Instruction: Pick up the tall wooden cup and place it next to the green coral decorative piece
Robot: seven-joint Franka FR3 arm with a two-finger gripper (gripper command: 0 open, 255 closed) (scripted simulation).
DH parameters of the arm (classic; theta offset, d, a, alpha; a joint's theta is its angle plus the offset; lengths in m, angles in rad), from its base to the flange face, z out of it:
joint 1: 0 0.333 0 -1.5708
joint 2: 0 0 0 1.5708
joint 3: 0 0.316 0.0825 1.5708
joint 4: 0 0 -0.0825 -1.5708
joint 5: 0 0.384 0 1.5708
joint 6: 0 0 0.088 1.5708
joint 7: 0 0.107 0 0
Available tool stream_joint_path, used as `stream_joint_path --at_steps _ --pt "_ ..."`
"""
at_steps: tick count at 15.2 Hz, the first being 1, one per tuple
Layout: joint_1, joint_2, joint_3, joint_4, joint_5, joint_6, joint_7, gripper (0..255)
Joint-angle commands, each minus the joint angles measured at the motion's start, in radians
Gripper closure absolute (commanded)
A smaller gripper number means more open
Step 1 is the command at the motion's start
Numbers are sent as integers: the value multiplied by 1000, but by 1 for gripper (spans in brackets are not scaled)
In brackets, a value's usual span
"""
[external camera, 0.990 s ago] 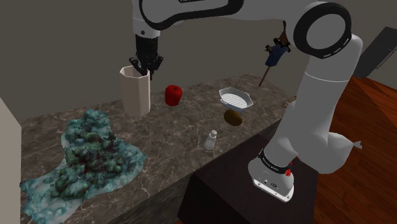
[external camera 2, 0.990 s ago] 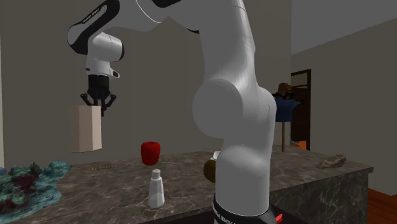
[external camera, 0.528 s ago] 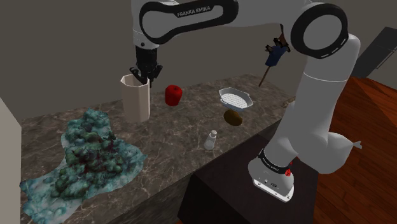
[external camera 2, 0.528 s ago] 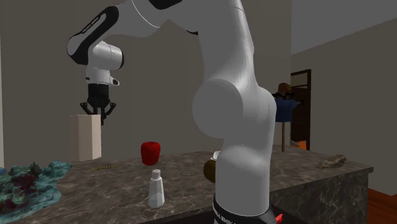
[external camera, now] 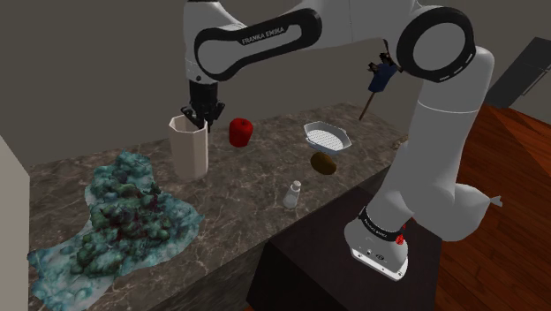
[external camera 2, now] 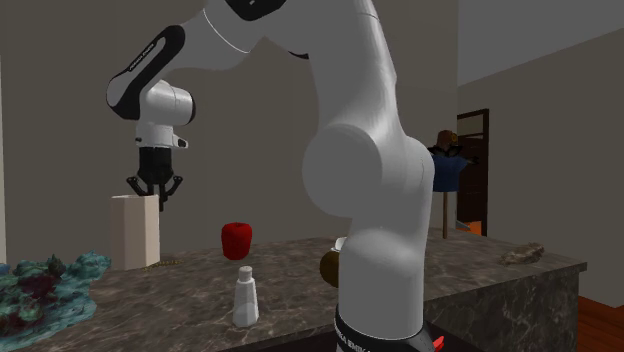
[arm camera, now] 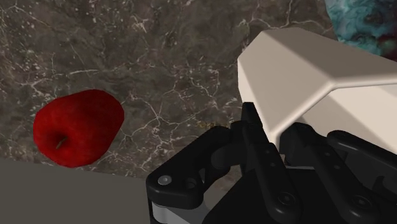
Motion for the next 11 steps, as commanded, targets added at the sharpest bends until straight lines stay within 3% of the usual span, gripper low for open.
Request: stream_joint_path --at_steps 1,11 --pt "1 7 0 -17 -1 26 2 255" --pt "2 51 -2 -60 -6 112 5 255"
